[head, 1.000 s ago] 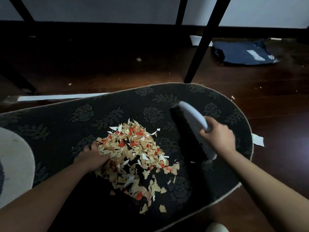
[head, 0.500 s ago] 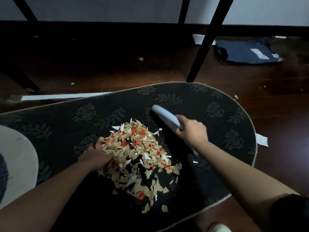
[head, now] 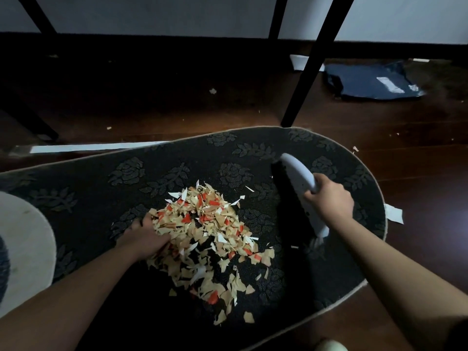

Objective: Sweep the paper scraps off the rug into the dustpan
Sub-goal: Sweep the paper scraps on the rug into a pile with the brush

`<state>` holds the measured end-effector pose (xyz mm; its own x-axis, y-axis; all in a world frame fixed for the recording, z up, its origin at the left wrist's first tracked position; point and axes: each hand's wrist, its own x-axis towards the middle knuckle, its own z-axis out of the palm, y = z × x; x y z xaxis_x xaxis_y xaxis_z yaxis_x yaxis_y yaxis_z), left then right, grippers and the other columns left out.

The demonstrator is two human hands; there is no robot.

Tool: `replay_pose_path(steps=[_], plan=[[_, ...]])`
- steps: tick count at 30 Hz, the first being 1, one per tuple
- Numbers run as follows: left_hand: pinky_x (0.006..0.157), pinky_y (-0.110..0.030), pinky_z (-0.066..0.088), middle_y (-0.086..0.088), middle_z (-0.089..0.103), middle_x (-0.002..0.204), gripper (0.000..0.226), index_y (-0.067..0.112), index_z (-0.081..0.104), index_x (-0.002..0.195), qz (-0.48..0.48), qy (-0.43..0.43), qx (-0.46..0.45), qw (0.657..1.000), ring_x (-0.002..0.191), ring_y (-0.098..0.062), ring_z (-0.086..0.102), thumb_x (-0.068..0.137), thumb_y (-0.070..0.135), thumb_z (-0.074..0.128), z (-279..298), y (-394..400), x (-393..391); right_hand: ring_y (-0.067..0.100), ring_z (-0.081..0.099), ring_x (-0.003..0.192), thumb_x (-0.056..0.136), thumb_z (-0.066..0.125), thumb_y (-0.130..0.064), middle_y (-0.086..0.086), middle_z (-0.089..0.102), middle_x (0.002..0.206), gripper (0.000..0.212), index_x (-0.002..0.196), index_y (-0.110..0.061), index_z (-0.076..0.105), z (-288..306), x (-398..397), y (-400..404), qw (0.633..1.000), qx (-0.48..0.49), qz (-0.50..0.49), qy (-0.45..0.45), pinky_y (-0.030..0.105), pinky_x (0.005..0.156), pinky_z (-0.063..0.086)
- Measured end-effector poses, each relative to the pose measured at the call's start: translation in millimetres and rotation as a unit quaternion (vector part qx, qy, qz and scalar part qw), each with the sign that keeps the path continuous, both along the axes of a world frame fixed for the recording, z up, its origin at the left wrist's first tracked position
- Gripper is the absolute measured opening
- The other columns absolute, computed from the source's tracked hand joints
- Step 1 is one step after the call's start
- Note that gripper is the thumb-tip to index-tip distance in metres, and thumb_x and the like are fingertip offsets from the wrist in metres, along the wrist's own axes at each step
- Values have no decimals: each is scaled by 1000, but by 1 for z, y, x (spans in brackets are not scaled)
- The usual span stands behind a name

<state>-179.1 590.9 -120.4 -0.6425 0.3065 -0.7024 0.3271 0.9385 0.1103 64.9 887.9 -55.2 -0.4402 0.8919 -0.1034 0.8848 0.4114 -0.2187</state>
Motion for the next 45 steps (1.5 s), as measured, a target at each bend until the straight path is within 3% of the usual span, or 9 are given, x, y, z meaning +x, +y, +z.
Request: replay_pose_path(steps=[6,12,18,25,31,37,42,45], plan=[[114,-44,26,-14,8,159,92,21,-3,154,-2,-3,3,1000,145,-36,18,89,60,49,1,0,0,35,62,97,86,55,-32,12,67,108,46,131,-29,48,-18,-43,-14,997,-22,74,-28,36,74,47],[114,-44,27,-12,9,160,90,23,-2,154,-9,7,0,1000,144,-36,20,89,60,48,-1,-2,0,31,64,93,87,53,-34,6,68,103,47,134,-35,45,-14,-43,-35,987,-22,154,-29,34,73,48],[115,-44,26,-12,8,160,91,23,-2,154,-6,3,2,1000,145,-35,19,88,60,48,-3,-2,0,28,66,85,85,56,-32,2,70,94,49,132,-41,46,8,-7,-37,990,11,137,21,35,68,49],[114,-43,28,-12,9,159,91,22,-2,154,-10,3,-1,1000,144,-36,20,88,61,48,-2,-1,0,34,62,78,85,57,-30,10,67,91,42,127,-29,52,-5,-2,0,1000,20,21,-6,31,57,40],[114,-43,28,-13,9,159,92,22,-2,154,-13,4,-2,1000,144,-36,20,87,62,49,-2,1,0,34,62,96,86,54,-31,10,66,106,46,132,-30,47,-18,-43,-17,994,-7,98,-52,34,70,43],[115,-45,26,-13,8,160,92,22,-2,154,-19,7,-4,1000,144,-36,19,88,62,48,-2,-2,-1,29,65,86,87,53,-34,4,68,97,46,132,-36,46,-11,-47,-37,985,-19,167,-32,34,69,49],[114,-45,28,-14,9,159,92,22,-2,154,-17,5,1,1000,144,-37,21,88,61,49,0,-3,0,28,66,85,85,57,-34,1,71,96,47,131,-41,48,10,-23,-40,989,13,148,30,35,68,49],[113,-44,29,-14,9,160,91,21,-1,154,-17,7,1,1000,144,-36,21,89,61,49,1,-4,0,32,65,82,85,57,-31,6,70,94,46,131,-36,50,11,-17,-23,995,31,98,16,35,64,49]])
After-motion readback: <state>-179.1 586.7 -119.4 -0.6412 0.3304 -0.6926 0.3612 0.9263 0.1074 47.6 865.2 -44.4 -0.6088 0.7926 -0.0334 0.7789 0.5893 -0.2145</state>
